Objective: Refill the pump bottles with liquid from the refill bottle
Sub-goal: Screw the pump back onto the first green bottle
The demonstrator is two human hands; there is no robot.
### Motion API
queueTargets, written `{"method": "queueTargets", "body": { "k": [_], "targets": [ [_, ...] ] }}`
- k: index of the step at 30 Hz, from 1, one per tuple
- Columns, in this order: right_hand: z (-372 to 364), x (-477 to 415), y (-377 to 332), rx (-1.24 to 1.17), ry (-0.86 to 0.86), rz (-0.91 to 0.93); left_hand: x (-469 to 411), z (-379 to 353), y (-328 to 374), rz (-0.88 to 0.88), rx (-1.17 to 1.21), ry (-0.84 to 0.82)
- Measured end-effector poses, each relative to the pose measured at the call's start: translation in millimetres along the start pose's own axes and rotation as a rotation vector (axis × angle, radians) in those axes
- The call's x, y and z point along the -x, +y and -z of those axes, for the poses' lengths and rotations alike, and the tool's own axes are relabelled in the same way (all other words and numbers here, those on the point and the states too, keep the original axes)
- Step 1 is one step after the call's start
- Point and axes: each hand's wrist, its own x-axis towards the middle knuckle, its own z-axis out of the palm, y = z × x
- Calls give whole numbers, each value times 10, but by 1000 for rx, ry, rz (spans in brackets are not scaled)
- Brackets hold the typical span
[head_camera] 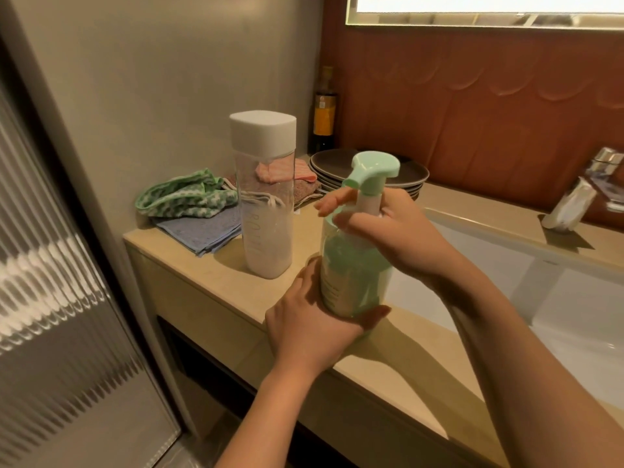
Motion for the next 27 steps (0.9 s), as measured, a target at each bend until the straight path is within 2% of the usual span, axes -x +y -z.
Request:
{"method": "queueTargets", "body": {
  "k": [3,9,15,19,23,27],
  "targets": [
    [-7,23,34,-26,25,29,1,7,6,9,3,-2],
    [9,116,-26,129,50,74,20,25,26,2,62,-13],
    [113,177,24,64,-60,5,-4,22,36,56,-54,-57],
    [161,156,-26,197,39,-11,3,16,32,67,-44,-62],
    [133,68,-79,466,157,-18,-8,10,12,42,-5,-37],
    [-4,17,-26,413,185,3,-2,14,22,26,1,-25]
  ]
}}
